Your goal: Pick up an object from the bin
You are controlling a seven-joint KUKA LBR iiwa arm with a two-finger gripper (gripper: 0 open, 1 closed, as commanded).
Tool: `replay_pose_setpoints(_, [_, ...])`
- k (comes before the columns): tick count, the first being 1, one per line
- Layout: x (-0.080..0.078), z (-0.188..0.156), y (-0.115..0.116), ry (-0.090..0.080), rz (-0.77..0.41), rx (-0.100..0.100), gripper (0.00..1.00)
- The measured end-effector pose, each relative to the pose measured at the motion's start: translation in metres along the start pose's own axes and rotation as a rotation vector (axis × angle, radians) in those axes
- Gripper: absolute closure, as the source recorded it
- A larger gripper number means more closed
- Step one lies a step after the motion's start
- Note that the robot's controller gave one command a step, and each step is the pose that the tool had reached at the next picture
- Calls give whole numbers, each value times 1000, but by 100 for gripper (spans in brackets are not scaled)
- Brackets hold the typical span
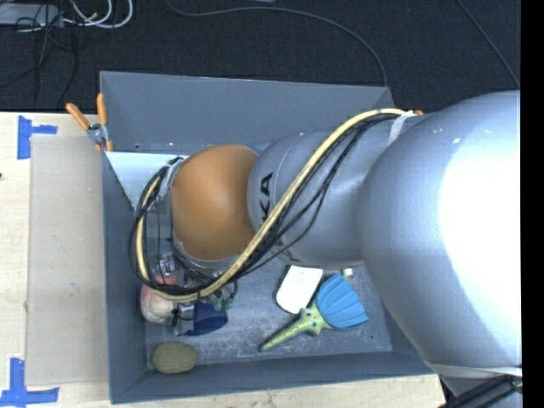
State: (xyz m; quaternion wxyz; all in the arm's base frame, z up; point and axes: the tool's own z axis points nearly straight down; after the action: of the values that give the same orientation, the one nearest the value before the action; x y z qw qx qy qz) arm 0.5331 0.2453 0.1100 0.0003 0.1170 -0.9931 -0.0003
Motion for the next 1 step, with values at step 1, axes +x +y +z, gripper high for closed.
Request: replay_pose_setpoints(1, [1, -20, 0, 1, 1, 0, 100])
